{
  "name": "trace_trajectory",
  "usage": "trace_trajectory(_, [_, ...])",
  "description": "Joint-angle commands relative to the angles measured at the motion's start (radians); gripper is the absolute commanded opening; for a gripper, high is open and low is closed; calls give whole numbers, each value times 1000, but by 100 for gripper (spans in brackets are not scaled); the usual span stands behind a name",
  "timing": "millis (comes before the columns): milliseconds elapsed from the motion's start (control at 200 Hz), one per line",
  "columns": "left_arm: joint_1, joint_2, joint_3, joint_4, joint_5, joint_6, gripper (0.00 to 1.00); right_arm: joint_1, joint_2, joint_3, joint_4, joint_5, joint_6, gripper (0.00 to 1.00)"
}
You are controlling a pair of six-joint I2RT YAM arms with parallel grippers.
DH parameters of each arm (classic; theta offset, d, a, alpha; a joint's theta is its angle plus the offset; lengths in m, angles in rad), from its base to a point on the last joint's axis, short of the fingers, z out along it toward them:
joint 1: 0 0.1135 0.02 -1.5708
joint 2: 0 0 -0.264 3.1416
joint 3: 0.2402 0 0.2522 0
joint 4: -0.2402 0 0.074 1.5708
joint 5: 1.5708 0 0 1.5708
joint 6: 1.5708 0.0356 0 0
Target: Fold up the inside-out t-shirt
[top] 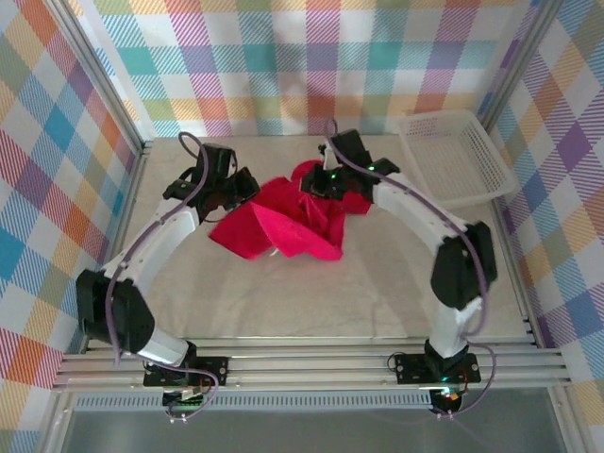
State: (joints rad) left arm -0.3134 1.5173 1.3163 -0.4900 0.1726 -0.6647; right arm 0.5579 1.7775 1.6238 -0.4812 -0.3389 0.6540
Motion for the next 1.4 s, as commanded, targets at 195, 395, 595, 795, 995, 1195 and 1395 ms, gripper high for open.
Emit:
trace_trajectory(195, [51,161,-85,90,27,75,0,-21,-234,6,-47,-110,-41,0])
trace_trajectory(395, [110,331,-59,54,-85,138,0,-94,-365,53,-45,-233,41,0])
trace_trajectory(595, [131,359,-97,78,-75,98,0,-177,-460,-4,-77,-197,21,0])
trace_trajectory(795, [125,148,-145,73,-19,106,9,-177,-413,-255,27,-200,-17,0])
trace_trajectory(995, [41,-94,-248,248,221,280,76,-179,-346,-415,86,-244,-81,0])
trace_trajectory(1195, [-87,-60,-325,408,357,367,76,-187,-373,-474,112,-220,-80,0])
trace_trajectory(1395, [-151,77,-282,414,260,406,76,-194,-402,-483,114,-222,-66,0])
